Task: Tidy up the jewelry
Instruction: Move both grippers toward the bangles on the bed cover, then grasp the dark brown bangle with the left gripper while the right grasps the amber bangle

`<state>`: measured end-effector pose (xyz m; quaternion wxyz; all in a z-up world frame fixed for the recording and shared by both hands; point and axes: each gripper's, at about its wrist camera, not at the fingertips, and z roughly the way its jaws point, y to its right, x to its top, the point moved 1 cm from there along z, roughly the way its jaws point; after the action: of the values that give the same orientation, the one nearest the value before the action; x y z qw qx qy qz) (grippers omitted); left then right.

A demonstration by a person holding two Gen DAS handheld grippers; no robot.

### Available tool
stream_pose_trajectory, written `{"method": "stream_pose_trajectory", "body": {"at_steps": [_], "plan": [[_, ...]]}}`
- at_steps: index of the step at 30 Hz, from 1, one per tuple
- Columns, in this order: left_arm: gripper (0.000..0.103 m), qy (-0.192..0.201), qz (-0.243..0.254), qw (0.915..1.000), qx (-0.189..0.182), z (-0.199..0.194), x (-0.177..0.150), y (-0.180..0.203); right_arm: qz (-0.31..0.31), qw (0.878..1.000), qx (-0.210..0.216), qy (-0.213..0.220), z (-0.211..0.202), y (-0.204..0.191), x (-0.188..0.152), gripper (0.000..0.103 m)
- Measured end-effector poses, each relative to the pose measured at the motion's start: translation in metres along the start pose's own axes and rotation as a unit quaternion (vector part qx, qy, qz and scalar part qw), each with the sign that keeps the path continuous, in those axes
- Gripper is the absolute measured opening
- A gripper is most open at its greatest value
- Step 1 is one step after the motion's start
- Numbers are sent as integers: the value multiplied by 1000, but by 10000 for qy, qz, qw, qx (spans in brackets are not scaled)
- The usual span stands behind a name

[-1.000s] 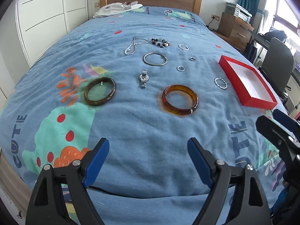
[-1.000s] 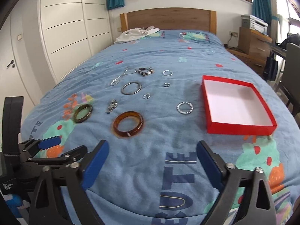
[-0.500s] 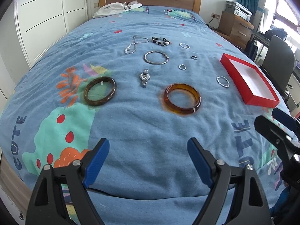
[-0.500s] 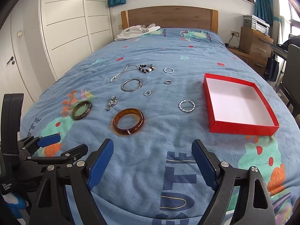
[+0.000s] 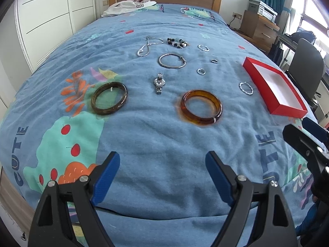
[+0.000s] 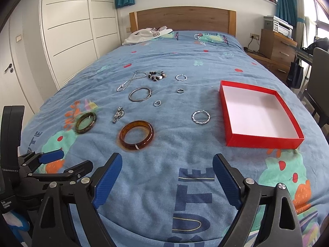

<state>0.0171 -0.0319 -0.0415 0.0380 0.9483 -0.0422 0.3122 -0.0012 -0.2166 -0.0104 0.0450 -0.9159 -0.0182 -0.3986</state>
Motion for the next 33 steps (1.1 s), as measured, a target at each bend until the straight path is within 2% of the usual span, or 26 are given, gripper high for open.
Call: {"method": "stream_pose_trajectory", "body": {"at_steps": [7, 24, 33], "plan": [[85, -23, 29, 10000, 3, 0, 1, 2, 10, 10000, 4, 9, 0, 0, 0, 95], [85, -70, -80, 9996, 255, 11, 8, -21, -18, 9994, 317, -163, 23, -5, 2, 96], [85, -101, -336, 9990, 294, 37, 33, -64, -86, 9978, 547, -363, 58, -18, 12, 96]]}}
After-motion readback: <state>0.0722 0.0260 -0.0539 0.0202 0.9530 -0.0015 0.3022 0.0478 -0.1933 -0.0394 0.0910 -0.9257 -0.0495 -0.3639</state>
